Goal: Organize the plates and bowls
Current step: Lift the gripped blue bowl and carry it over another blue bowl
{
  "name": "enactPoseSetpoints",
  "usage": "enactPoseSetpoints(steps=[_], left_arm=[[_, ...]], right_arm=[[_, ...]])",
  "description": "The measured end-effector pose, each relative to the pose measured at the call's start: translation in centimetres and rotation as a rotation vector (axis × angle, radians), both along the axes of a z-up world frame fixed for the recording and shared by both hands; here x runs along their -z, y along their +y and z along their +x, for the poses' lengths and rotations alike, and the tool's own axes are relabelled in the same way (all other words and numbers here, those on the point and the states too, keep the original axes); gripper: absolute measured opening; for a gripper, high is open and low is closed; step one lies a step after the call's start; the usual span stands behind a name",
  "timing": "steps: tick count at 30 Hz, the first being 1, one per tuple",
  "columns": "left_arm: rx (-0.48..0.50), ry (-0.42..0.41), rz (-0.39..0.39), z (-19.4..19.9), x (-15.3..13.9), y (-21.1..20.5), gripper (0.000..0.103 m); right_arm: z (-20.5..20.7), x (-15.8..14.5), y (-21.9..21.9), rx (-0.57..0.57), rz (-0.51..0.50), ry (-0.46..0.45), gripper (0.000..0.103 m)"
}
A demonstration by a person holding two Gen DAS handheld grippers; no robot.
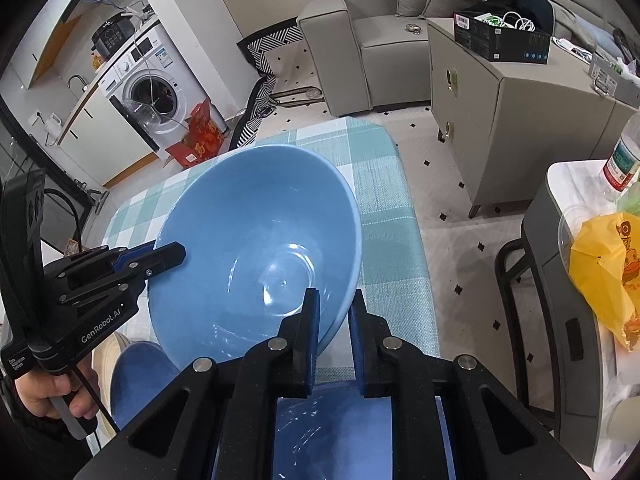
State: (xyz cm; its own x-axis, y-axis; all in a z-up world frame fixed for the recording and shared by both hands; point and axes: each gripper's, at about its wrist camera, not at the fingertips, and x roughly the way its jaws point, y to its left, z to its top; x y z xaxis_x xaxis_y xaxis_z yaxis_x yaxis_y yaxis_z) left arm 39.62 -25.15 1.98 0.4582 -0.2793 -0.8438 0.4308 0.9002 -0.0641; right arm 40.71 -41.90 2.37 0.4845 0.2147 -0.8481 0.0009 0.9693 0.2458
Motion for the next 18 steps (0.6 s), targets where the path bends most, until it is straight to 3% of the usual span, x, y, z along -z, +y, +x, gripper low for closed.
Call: enactPoseSetpoints(steps=[18], left_arm=[[0.006,-0.084,-0.033,-3.3,-5.5,0.9,0.010]], right_arm=[[-3.8,-5.7,0.7,-0.011,-0.026,-0.094,0.015]])
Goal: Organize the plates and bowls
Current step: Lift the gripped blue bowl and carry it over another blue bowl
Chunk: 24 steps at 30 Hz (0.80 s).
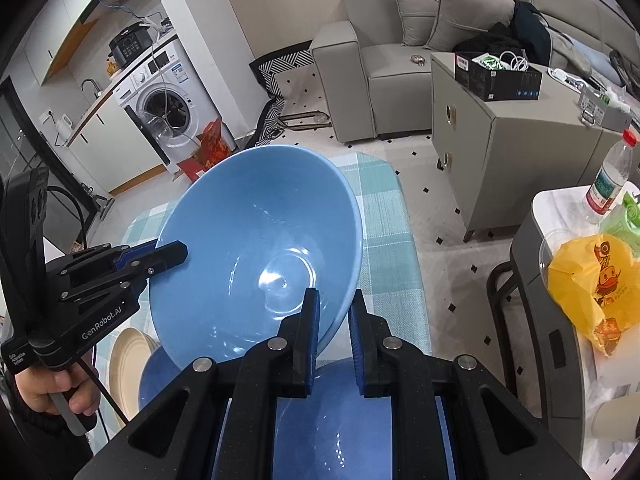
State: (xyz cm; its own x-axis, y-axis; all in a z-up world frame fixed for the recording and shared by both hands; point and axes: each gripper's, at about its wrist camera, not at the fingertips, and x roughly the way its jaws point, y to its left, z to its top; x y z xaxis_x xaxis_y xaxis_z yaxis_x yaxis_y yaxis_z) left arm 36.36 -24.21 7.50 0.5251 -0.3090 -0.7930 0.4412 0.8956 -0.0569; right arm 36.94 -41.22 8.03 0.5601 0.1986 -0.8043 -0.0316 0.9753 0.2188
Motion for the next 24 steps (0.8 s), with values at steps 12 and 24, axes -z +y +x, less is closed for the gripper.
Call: enactPoseSetpoints(steps=[12,24], left_arm=[[0.004,-0.039,-0.030,-3.3,-3.3,1.8,0.010],[0.001,-0.072,-0.038,-7.2,-5.0,4.3,0.010]], right_arm=[[-3.4,-4.2,1.6,-0.018,-0.028,-0.047,0.015],[-6.7,-6.4,3.8,-0.060,-0.037,-0.060,0.015]])
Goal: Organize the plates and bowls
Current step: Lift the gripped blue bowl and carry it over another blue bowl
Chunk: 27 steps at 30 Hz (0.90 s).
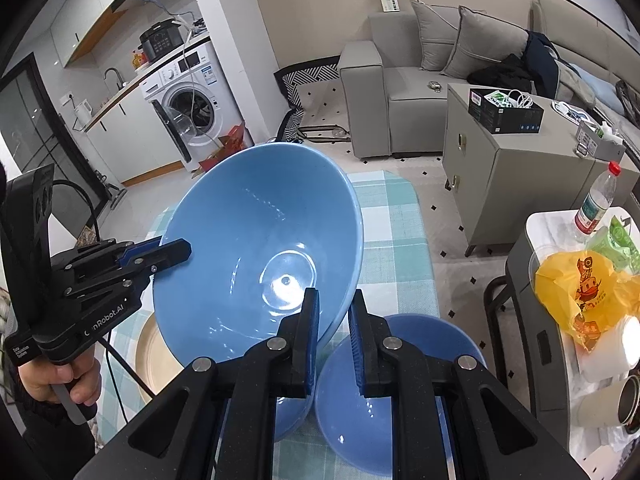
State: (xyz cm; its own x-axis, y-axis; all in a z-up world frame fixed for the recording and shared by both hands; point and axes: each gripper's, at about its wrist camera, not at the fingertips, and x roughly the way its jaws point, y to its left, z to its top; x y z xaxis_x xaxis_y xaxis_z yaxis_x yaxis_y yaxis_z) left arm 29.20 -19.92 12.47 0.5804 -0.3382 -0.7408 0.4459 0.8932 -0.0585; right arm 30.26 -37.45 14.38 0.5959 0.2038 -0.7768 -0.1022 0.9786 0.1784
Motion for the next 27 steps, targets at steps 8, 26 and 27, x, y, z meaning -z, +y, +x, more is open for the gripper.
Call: enactPoseSetpoints(steps=[8,26,27], left_arm=[[-0.007,-0.023,-0.001,-2.3,-0.8,1.5,0.010],[-0.021,-0.028,-0.008,-5.7,-0.1,4.0,0.011],[-0.021,-0.025,-0.006,-5.9,0.0,4.0,0.011]], right_arm=[[-2.2,-0.6,1.8,-0.026,-0.006,-0.009,0.015],[-5.1,-0.1,4.4,-0.056,-0.012,-0.003,0.015],[-5.3,0.1,4.6,-0.057,-0.014,-0.001,0.015]])
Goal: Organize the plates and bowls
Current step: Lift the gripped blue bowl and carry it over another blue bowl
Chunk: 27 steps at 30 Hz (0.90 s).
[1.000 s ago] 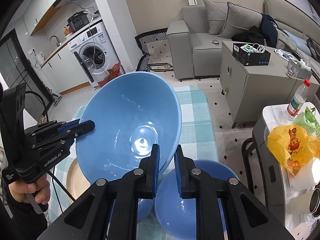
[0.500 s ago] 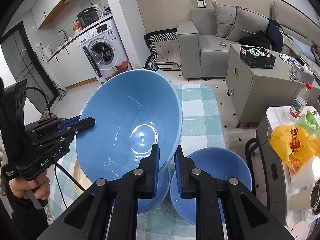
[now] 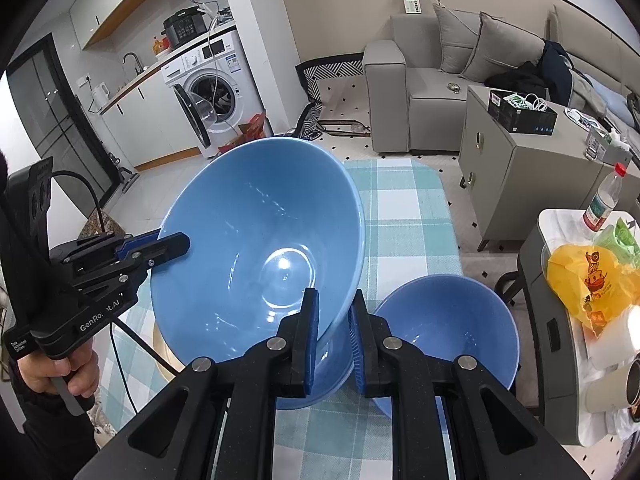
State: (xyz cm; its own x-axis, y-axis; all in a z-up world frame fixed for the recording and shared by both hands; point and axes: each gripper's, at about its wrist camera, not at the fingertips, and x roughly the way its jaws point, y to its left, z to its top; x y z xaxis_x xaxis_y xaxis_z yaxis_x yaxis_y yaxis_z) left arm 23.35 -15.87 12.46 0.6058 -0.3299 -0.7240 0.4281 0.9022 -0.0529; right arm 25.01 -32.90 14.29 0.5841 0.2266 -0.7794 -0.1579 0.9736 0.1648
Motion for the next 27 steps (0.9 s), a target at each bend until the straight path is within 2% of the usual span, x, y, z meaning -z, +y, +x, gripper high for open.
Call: enactPoseSetpoints(steps=[27], left_arm=[[-0.024,0.050,0.022,-0.5,4.6,0.9,0.011]], right_arm=[[1.2,4.8,1.3,-0.018,-0.014,0.076,0.015]])
